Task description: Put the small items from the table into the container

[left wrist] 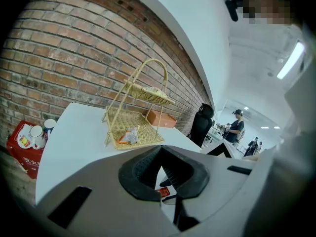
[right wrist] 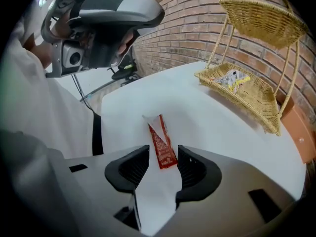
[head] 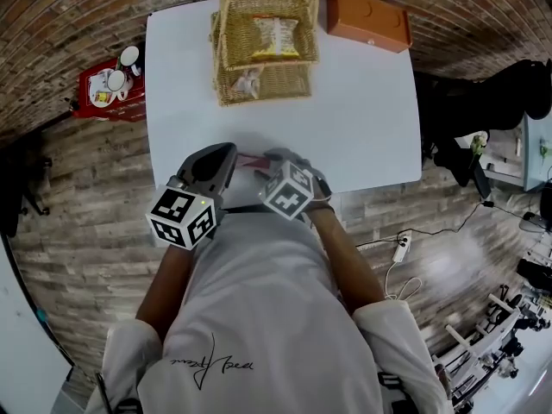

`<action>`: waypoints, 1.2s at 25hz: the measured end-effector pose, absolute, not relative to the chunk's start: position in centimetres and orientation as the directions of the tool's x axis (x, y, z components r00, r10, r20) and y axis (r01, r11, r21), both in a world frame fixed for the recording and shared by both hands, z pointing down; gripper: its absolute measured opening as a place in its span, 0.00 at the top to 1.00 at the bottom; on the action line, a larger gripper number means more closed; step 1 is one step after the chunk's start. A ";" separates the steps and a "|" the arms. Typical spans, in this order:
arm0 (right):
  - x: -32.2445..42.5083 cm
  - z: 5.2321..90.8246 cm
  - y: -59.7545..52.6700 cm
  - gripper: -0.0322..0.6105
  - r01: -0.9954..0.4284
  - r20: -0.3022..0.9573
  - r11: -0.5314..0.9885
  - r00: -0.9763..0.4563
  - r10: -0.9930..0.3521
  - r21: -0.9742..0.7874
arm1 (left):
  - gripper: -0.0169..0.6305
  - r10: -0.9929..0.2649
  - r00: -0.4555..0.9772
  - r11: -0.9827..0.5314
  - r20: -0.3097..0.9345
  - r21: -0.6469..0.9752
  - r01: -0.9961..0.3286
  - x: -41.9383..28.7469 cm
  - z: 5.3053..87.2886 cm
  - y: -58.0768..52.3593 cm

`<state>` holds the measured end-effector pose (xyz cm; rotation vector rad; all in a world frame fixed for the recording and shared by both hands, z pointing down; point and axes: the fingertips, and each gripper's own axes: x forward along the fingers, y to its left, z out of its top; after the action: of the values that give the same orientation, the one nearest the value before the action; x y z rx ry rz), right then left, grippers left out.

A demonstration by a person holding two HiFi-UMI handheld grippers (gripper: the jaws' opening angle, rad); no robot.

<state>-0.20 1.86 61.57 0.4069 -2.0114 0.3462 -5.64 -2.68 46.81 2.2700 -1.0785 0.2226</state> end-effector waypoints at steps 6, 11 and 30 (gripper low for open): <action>0.0 62.2 1.8 0.71 -0.435 0.898 0.898 -0.419 -0.137 -0.065 | 0.96 -0.652 0.648 -0.474 0.395 0.455 -0.754 -5.8 46.9 -2.5; 0.0 62.2 1.6 0.71 -0.445 0.898 0.894 -0.415 -0.148 -0.059 | 0.96 -0.655 0.646 -0.470 0.392 0.458 -0.754 -6.0 46.9 -2.6; 0.5 62.3 1.5 0.77 -0.570 0.870 0.801 -0.474 -0.138 -0.184 | 0.96 -0.644 0.646 -0.484 0.409 0.437 -0.758 -5.9 47.2 -2.5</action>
<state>0.49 1.53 62.29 0.5256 -2.0290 0.5690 -5.94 -2.52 47.16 2.2716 -1.0870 0.2518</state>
